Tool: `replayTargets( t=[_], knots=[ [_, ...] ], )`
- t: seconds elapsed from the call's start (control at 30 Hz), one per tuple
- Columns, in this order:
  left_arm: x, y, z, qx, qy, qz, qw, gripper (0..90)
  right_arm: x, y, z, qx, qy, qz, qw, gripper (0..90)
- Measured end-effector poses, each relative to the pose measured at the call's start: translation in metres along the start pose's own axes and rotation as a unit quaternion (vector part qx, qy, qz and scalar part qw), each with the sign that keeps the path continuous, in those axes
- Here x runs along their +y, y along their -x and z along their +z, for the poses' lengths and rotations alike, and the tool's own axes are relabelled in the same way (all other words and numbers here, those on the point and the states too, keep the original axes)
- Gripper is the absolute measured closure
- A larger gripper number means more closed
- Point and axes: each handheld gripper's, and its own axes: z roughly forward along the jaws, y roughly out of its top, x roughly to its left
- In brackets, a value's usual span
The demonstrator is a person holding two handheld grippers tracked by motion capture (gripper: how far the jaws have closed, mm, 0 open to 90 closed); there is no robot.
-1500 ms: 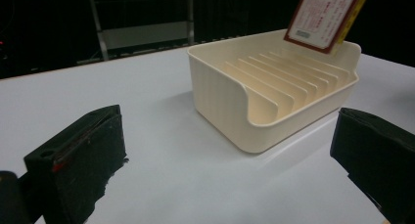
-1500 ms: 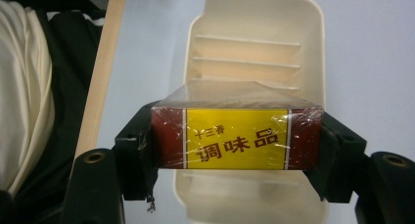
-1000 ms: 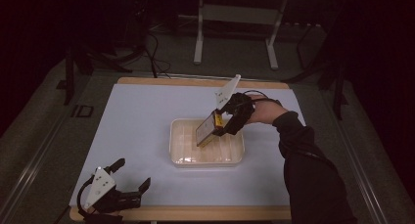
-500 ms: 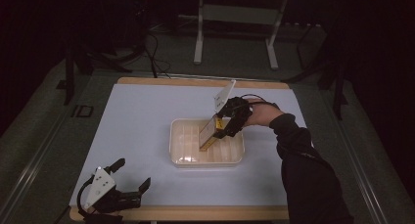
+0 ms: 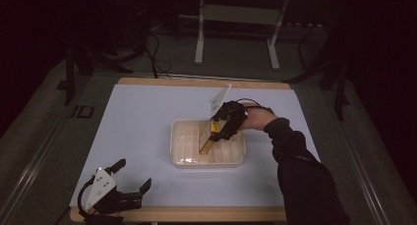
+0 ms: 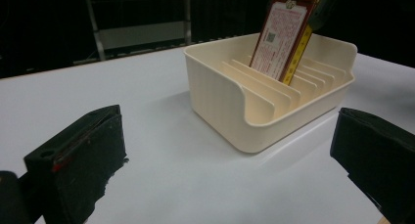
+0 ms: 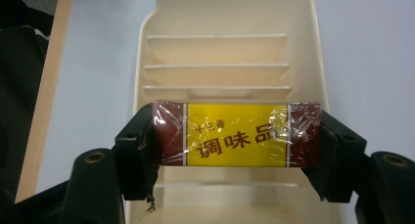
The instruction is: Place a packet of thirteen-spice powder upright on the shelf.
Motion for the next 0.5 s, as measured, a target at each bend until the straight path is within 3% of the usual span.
replayTargets(
  t=[0.5],
  knots=[
    [0.000,0.000,0.000,-0.007,0.005,-0.002,1.0000,0.1,0.006,0.001,0.027,0.006,-0.011,-0.006,0.9999,31.9]
  ],
)
